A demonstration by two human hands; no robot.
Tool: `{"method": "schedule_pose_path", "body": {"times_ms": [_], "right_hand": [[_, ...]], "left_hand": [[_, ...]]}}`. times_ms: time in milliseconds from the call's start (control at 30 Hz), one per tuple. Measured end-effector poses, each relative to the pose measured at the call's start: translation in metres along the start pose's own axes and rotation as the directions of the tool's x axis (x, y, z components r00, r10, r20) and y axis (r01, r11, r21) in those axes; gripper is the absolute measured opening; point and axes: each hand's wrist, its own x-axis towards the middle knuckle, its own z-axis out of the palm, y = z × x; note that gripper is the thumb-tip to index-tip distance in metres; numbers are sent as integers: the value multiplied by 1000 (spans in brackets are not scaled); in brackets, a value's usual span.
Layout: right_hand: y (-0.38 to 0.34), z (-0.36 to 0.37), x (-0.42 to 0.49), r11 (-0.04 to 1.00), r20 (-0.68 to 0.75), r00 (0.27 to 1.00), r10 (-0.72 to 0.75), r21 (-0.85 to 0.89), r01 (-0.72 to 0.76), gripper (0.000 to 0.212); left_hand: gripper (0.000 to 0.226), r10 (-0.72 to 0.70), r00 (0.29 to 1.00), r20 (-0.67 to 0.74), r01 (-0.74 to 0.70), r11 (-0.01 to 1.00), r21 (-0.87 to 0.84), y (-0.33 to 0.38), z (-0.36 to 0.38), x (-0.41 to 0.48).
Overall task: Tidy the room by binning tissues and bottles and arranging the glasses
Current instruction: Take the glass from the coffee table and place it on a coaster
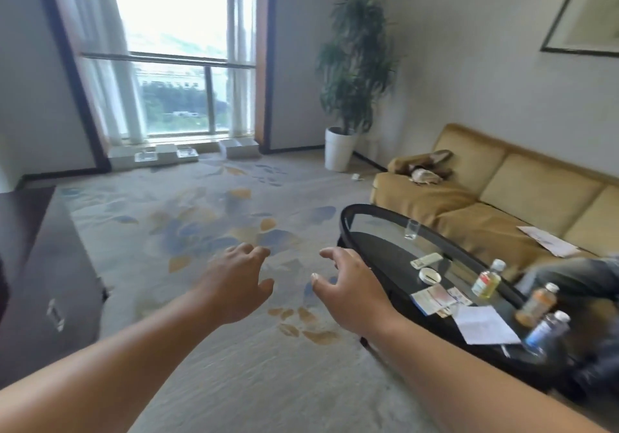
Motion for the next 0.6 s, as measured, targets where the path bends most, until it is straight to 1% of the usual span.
{"method": "schedule_pose_path", "body": {"times_ms": [167, 367, 500, 600], "right_hand": [[26, -11, 22, 993, -88, 989, 120, 10, -120, 50], [74, -31, 64, 979, -152, 967, 205, 8, -206, 48], [115, -53, 108, 973, -193, 954, 231, 17, -232, 47], [145, -72, 146, 973, -188, 955, 231, 26, -230, 46]], "left_hand": [[60, 114, 992, 54, -113, 993, -30, 6, 17, 56], [59, 222, 971, 86, -219, 975, -44, 38, 45, 134], [58, 262, 960, 96, -258, 965, -46, 70, 66, 193], [58, 254, 961, 108, -251, 967, -39, 91, 77, 242]]}}
